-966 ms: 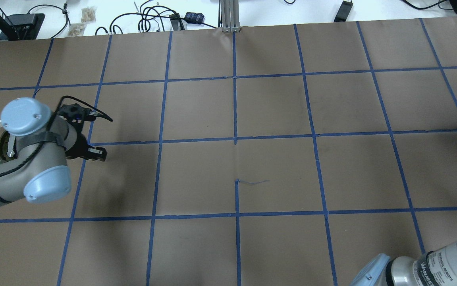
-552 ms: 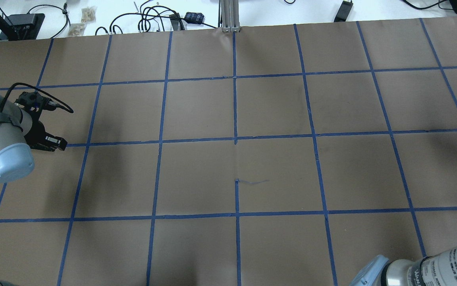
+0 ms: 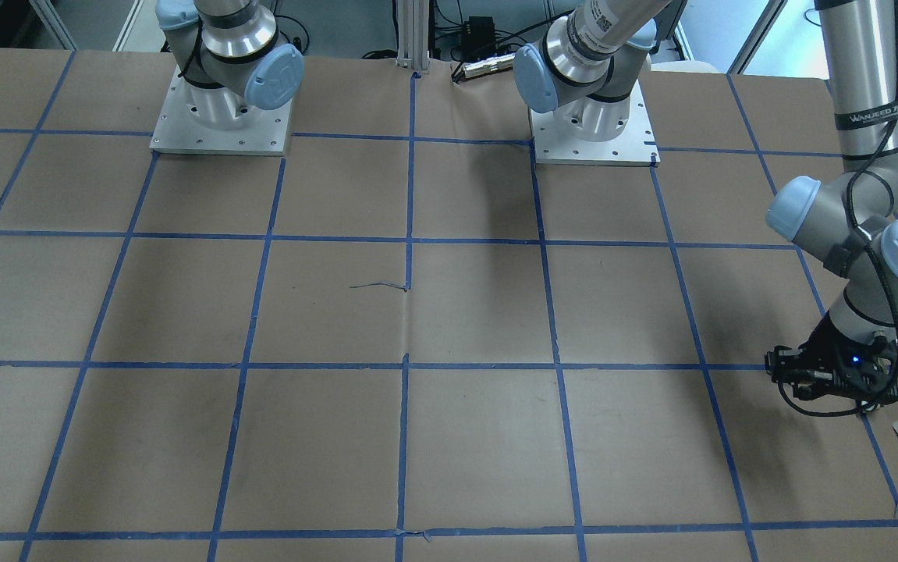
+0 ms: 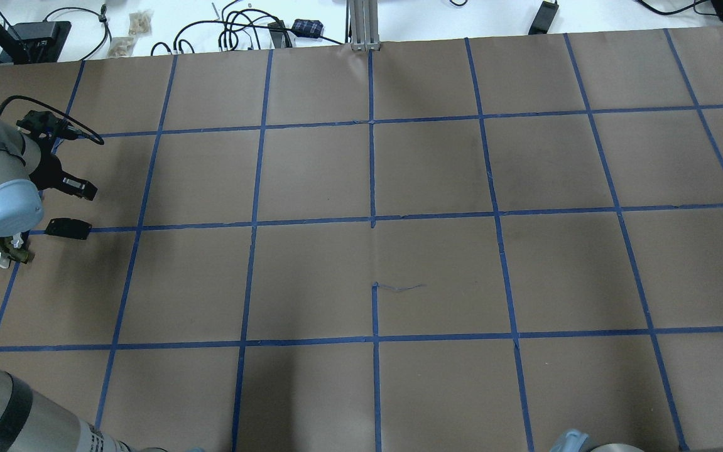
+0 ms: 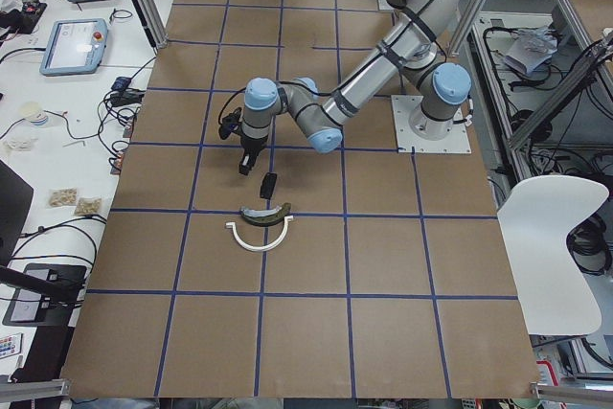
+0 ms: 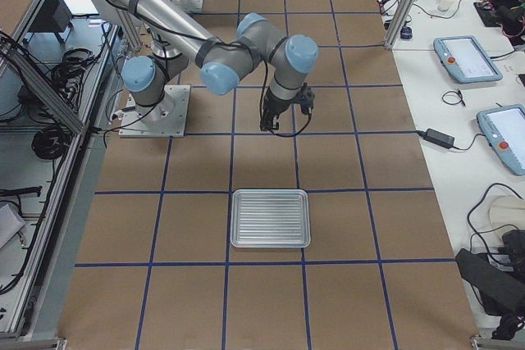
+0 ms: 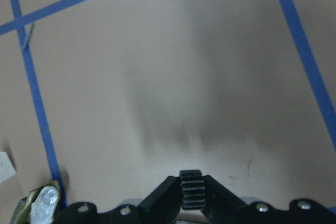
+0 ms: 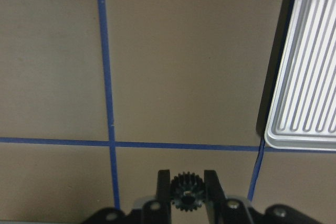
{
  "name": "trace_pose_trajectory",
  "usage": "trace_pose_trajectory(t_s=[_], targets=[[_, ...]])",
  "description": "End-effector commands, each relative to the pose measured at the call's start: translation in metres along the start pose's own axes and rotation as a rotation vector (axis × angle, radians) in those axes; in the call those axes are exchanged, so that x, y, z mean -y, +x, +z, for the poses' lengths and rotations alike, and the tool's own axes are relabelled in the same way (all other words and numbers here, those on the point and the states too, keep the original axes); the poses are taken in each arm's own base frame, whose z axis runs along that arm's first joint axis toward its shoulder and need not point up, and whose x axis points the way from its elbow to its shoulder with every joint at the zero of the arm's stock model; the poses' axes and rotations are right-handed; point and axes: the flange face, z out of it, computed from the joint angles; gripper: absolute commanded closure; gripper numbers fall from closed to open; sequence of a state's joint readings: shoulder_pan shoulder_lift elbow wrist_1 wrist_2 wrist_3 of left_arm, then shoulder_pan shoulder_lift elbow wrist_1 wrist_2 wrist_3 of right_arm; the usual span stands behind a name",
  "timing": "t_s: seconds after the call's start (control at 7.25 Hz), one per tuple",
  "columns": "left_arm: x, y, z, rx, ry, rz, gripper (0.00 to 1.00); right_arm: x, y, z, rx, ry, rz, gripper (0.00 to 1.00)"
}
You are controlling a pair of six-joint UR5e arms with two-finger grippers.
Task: Place bearing gear from tray to pile
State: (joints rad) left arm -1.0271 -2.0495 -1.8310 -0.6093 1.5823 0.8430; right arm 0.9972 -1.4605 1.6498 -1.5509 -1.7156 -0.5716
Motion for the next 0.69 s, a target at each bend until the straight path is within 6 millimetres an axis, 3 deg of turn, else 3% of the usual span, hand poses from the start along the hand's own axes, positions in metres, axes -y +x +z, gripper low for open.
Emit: trace_pose_trajectory(t_s=[0.0,0.14,0.28,0.55], targets=[[0.0,-0.006,0.016,0.004,-0.03,-0.013,0.85,0.022,-0.157,-0.063,-0.073,0.058,0.132,0.92],[-0.006,-0.01,0.018,0.002,-0.035,-0.021,0.6,0.025,-0.229,-0.072,-0.013,0.068,0.214,0.92],[-0.007,-0.015,0.016,0.009,-0.034,-0.027,0.48,0.023,-0.288,-0.072,0.031,0.094,0.261,0.92],[0.0,-0.008,-0.004,0.009,-0.029,-0.021,0.42,0.031,-0.383,-0.05,0.108,0.116,0.291,0.91]])
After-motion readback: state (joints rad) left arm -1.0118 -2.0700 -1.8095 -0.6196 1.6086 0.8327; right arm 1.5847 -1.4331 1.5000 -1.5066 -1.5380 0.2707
